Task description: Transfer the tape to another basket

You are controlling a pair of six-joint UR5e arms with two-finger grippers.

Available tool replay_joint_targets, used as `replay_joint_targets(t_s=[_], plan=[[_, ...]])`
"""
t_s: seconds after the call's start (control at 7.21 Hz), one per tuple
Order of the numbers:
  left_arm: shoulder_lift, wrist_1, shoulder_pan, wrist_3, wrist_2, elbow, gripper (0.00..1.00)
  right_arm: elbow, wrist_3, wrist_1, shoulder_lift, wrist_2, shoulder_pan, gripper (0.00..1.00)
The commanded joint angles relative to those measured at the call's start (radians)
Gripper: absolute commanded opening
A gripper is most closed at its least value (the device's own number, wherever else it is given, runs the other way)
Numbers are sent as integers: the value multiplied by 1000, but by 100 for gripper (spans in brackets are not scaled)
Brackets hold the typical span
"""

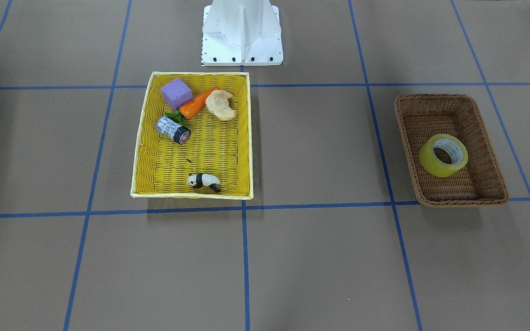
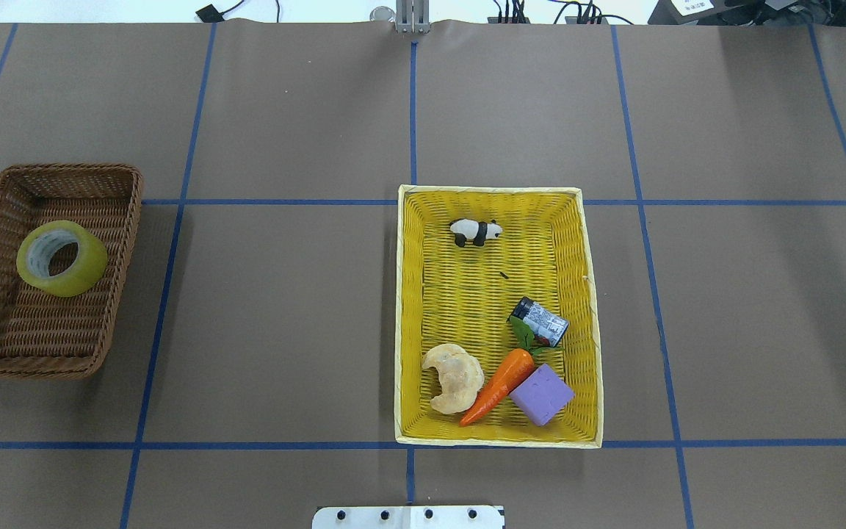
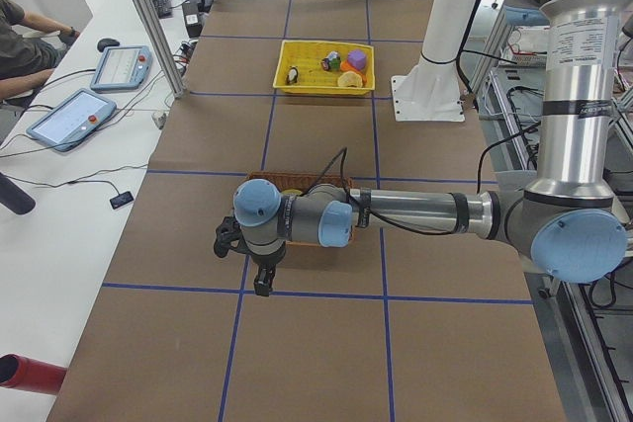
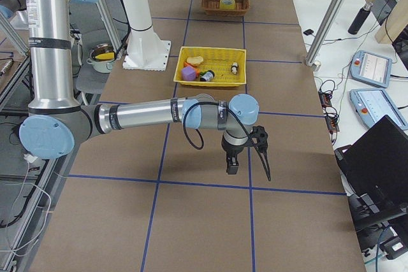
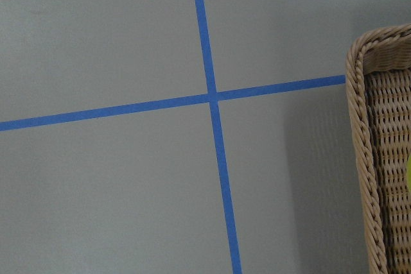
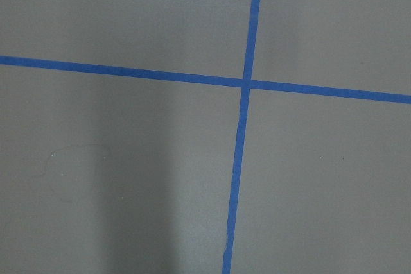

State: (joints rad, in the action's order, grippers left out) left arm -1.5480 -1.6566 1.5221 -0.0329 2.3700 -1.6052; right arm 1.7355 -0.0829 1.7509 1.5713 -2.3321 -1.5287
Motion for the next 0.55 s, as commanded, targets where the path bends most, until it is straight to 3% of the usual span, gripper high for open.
replay_joint_targets(t_s=[0.0,0.42], plan=[[6,0,6,2,0,4,99,-1,3,1,-2,-9,1,100],[-4,-2,127,7,95,44,99,6,-3,-1,-11,-44,1,100]])
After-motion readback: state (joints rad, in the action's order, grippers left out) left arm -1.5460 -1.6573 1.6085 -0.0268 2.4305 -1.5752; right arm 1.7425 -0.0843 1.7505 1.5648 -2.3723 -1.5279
